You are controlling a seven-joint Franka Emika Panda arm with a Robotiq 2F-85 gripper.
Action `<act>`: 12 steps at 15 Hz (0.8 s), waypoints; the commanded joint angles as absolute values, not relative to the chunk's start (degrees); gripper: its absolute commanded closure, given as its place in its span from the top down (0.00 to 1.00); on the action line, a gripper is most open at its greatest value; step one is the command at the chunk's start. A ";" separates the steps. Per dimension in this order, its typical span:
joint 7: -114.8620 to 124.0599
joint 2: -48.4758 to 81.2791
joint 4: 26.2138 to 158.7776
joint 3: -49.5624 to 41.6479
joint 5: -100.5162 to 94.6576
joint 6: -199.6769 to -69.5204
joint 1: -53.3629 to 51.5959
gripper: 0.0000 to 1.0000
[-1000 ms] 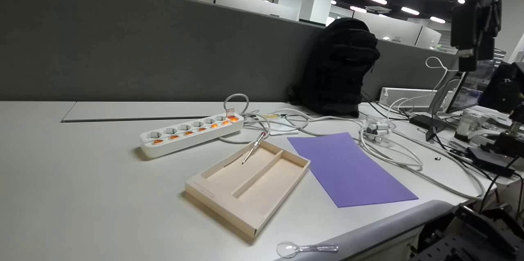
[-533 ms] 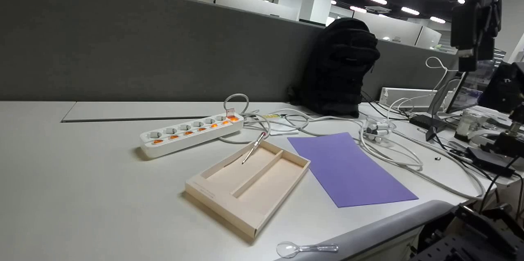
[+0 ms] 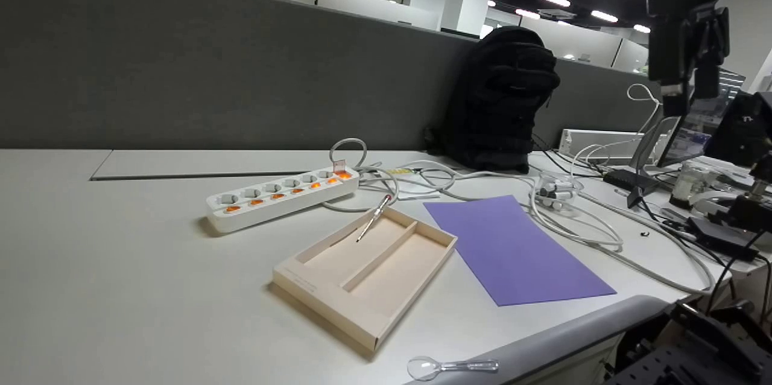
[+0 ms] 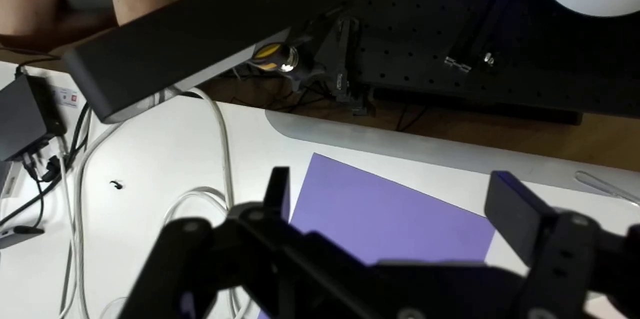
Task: Remove the screwdriver from the tray and put it on the table
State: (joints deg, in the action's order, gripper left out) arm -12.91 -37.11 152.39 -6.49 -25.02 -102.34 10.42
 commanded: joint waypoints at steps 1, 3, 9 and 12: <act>-1.69 -28.16 148.89 -5.04 -25.54 -106.20 10.53 1.00; 3.71 -24.17 147.67 -4.25 -25.17 -109.77 10.69 1.00; 17.98 -11.59 142.56 -1.98 -26.16 -125.17 10.37 1.00; 21.91 -4.28 138.58 -1.33 -24.32 -132.17 9.30 1.00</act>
State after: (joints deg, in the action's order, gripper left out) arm 16.87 -11.71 143.91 -1.93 -25.10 -128.34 10.38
